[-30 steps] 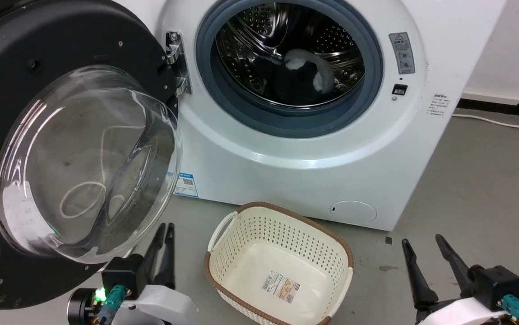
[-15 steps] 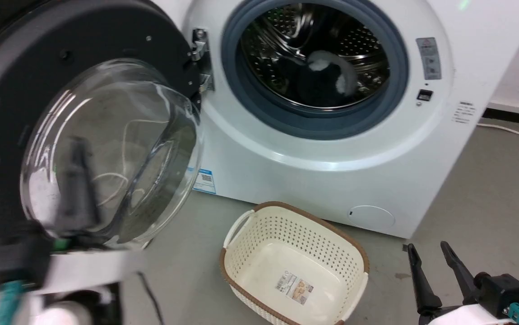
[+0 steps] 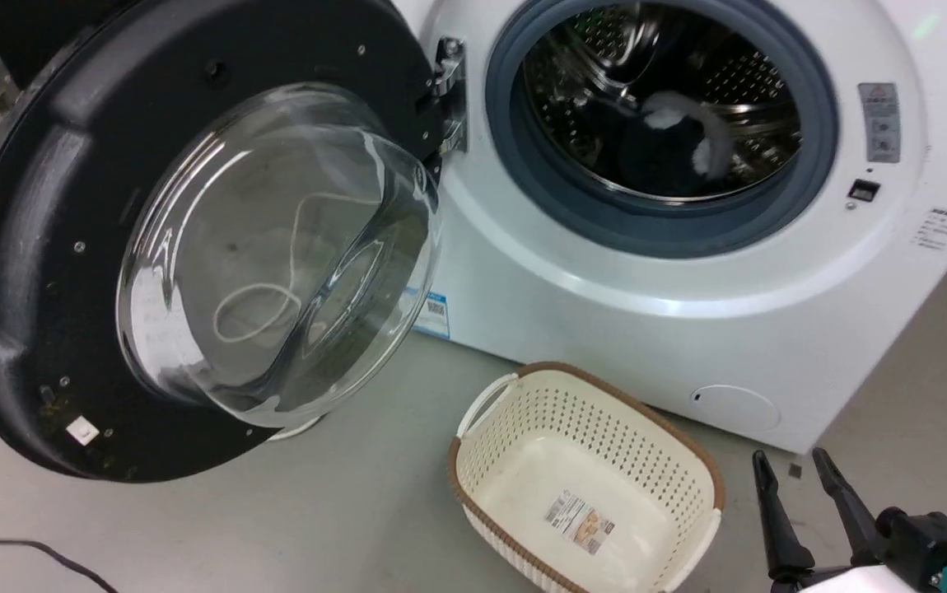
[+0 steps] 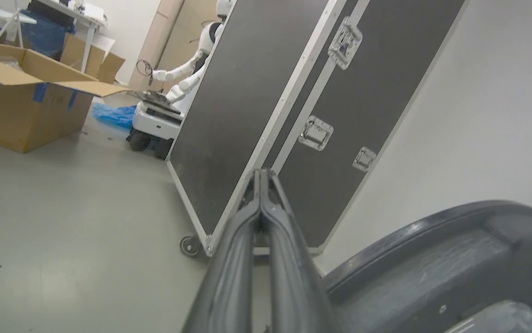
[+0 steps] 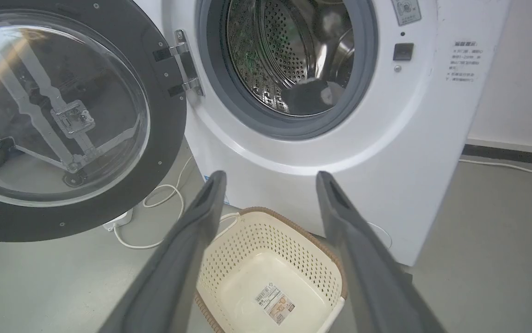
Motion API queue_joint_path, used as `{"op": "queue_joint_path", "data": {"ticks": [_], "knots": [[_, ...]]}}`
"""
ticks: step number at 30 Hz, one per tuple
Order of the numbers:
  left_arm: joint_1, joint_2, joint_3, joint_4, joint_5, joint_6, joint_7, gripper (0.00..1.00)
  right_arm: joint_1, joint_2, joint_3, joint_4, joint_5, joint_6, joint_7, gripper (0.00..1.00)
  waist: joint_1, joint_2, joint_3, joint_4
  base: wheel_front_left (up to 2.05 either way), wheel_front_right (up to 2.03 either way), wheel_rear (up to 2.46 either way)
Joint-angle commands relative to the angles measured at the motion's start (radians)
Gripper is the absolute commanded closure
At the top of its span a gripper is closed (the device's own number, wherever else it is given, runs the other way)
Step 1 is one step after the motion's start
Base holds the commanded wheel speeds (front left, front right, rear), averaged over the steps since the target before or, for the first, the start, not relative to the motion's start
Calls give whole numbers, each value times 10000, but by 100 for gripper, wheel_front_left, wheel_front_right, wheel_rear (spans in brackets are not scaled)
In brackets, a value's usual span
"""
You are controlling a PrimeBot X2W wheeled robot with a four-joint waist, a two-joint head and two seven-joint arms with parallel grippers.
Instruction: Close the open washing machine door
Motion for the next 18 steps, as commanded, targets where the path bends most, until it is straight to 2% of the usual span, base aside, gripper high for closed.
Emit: {"op": "queue_joint_path", "data": {"ticks": [1, 3, 6, 11, 18], "knots": [[-172, 25, 128, 593, -240, -222, -70, 100, 75, 6, -42, 6, 108, 7, -97, 0, 0, 0, 231, 121, 0, 0, 0], [-438, 354, 216, 1601, -615, -447, 75, 100, 1, 6, -108, -38, 19, 7, -139, 0, 0, 0, 484, 179, 0, 0, 0], [-820, 1152, 215, 2698, -933, -669, 576, 100, -182, 6, -210, -121, -120, 7, -201, 0, 0, 0, 950, 156, 0, 0, 0], [-1472, 2158, -139, 3723, -1349, -1213, 1424, 100, -415, 6, -514, -257, -281, 8, -306, 0, 0, 0, 1654, 238, 0, 0, 0], [-2177, 2819, -801, 4643, -1928, -1912, 2643, 100, -534, 7, -682, -310, -347, 8, -452, 0, 0, 0, 2105, 493, 0, 0, 0]]}}
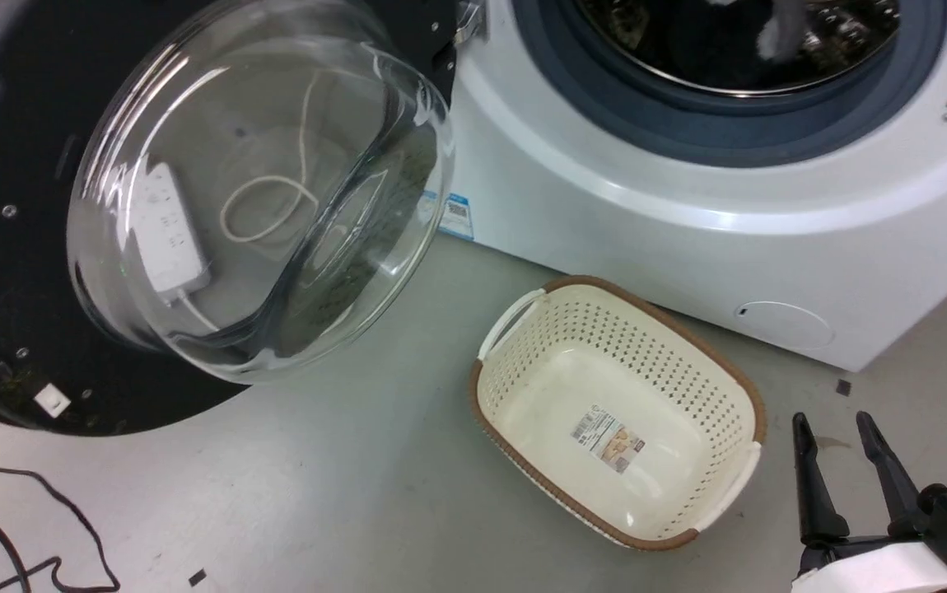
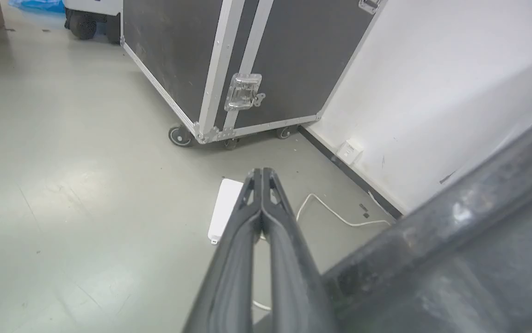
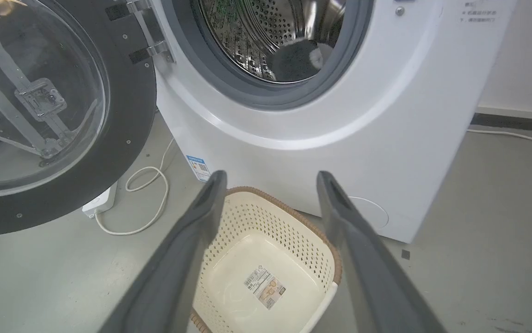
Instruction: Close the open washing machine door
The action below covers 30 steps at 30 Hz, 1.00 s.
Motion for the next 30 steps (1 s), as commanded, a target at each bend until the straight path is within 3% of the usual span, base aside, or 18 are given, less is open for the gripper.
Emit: {"op": "queue_joint_path", "data": {"ticks": [1, 9, 10, 15, 17, 18, 27, 30], "knots": [[-231, 177, -53, 169, -318, -165, 334, 100, -166, 9, -18, -36, -18, 8, -97, 0, -2, 0, 98, 129, 0, 0, 0], [179, 375, -1458, -412, -2032, -607, 2893, 100, -82, 10, -74, 171, 316, 9, -264, 0, -2, 0, -196, 694, 0, 0, 0], [718, 494, -2407, -1233, -2785, -646, 3692, 100, -1, 10, -79, 280, 532, 9, -327, 0, -2, 0, -457, 975, 0, 0, 0], [1382, 589, -4071, -2334, -3672, -703, 4525, 100, 161, 10, -597, 476, 1203, 9, -431, 0, -2, 0, -1017, 1558, 0, 0, 0], [1671, 594, -6355, -3576, -4455, -770, 5431, 100, 283, 11, -1511, 606, 1618, 9, -557, 0, -2, 0, -1579, 1932, 0, 0, 0], [1684, 583, -6679, -3769, -4592, -781, 5511, 100, 297, 11, -1647, 614, 1635, 10, -578, 0, -2, 0, -1632, 1932, 0, 0, 0], [1442, 460, -9105, -4888, -5464, -824, 5785, 100, 269, 11, -2147, 650, 1705, 10, -659, 0, -2, 0, -1725, 921, 0, 0, 0], [793, 131, -10165, -4593, -5366, -824, 5193, 100, 221, 11, -2089, 687, 1799, 10, -659, 0, -2, 0, -1485, -102, 0, 0, 0]]}}
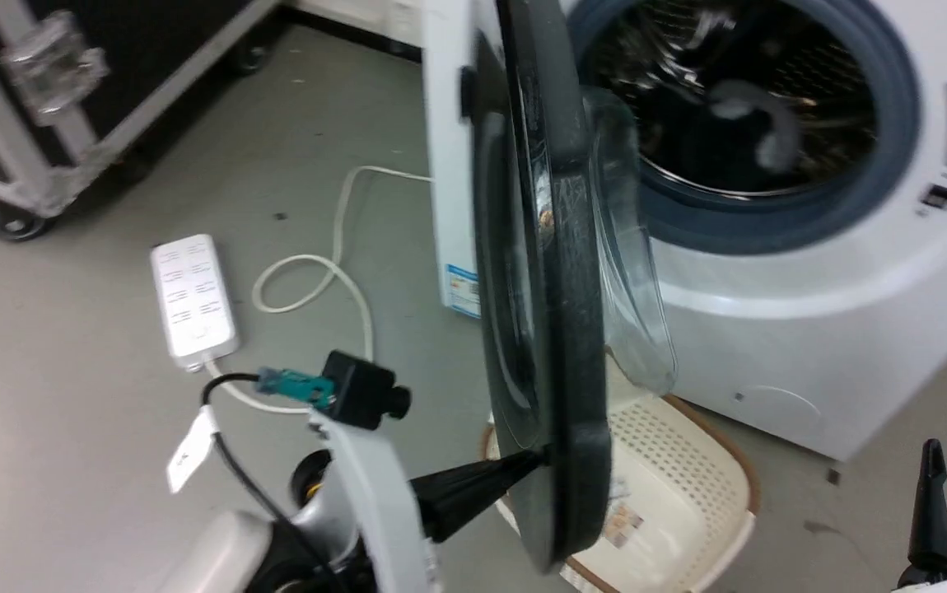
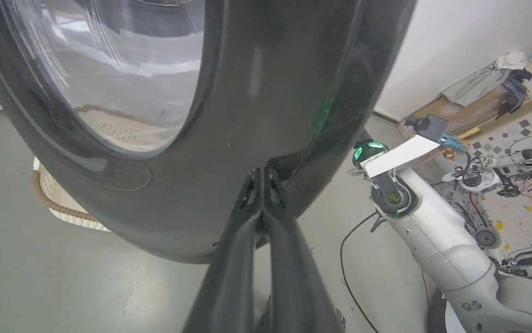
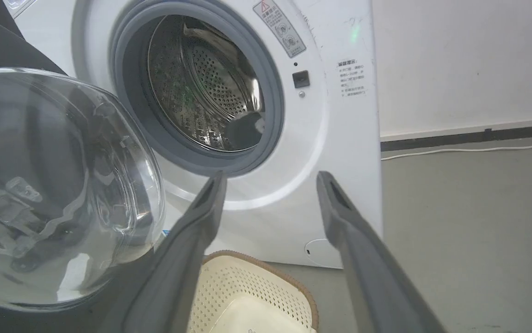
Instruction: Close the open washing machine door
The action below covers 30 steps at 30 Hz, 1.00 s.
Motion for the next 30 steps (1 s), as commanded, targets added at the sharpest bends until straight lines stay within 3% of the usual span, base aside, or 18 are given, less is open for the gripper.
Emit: {"op": "queue_joint_path", "data": {"ticks": [1, 6, 7, 15, 18, 25, 27, 30], "knots": [[-470, -214, -371, 211, 55, -45, -346, 100, -47, -3, 25, 15, 62, 10, -41, 0, 1, 0, 267, -867, 0, 0, 0], [-1405, -544, -1111, 943, 390, -45, -1309, 100, -291, -3, 245, 13, 104, 10, -41, 0, 1, 0, 626, -1836, 0, 0, 0], [-2435, -733, -1801, 2016, 1134, -45, -2536, 100, -614, -3, 660, 31, 173, 10, -41, 0, 1, 0, 984, -2798, 0, 0, 0], [-4318, -1286, -2499, 4249, 3091, -46, -4956, 100, -1217, -3, 1541, -17, 459, 10, -41, 0, 1, 0, 1570, -4228, 0, 0, 0], [-5129, -1679, -2526, 5371, 4052, 202, -6007, 100, -1338, -3, 1748, -48, 542, 10, -41, 0, 1, 0, 1748, -4691, 0, 0, 0], [-6955, -2551, -2412, 7968, 5129, 1060, -7490, 100, -1399, -3, 1752, -110, 643, 10, -42, 0, 1, 0, 2035, -5102, 0, 0, 0], [-7302, -2700, -2374, 8572, 5105, 1111, -7730, 100, -1381, -3, 1753, -88, 646, 10, -42, 0, 1, 0, 1998, -5052, 0, 0, 0], [-7506, -2826, -2354, 8985, 4910, 845, -8192, 100, -1315, -3, 1799, -37, 626, 10, -42, 0, 1, 0, 1740, -4876, 0, 0, 0]]}}
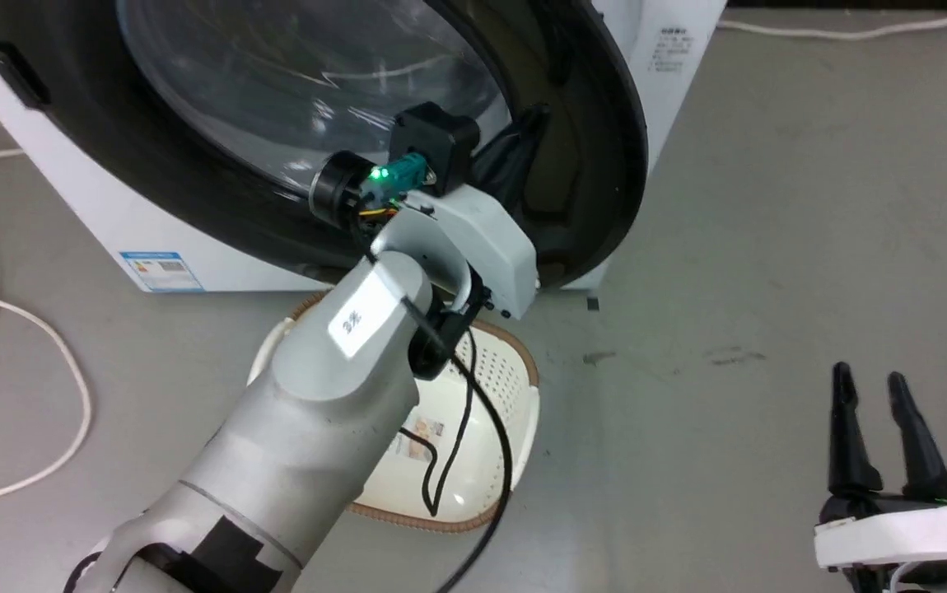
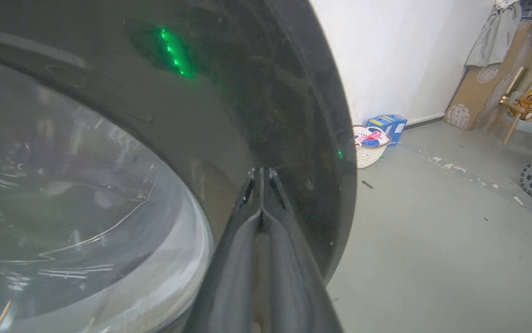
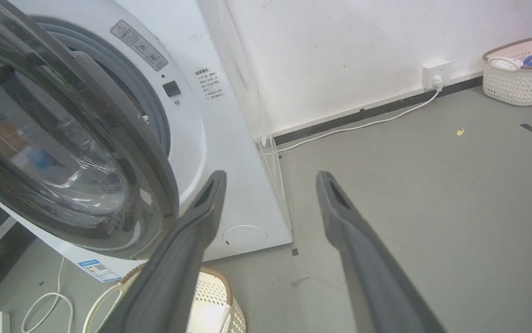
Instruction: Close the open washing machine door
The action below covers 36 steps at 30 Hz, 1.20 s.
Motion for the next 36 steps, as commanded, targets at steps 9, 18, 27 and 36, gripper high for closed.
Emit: {"op": "queue_joint_path", "data": {"ticks": [9, 18, 27, 36], "knots": [[755, 1088, 1185, -2246, 1321, 839, -805, 100, 516, -8, -270, -7, -128, 10, -42, 0, -3, -1, -1268, 1434, 0, 0, 0], [4184, 2494, 3575, -4488, 1836, 1904, -810, 100, 826, -8, -102, -4, -139, 10, -42, 0, -3, -1, -1864, 2235, 0, 0, 0], [6958, 2383, 4406, -4598, 1198, 1388, -811, 100, 1098, -8, 51, 79, -5, 10, -42, 0, -3, -1, -2096, 2555, 0, 0, 0], [8003, 2053, 4439, -3969, 1066, 1051, -812, 100, 1183, -8, 177, 139, 49, 10, -42, 0, -3, -1, -2183, 2549, 0, 0, 0]]}}
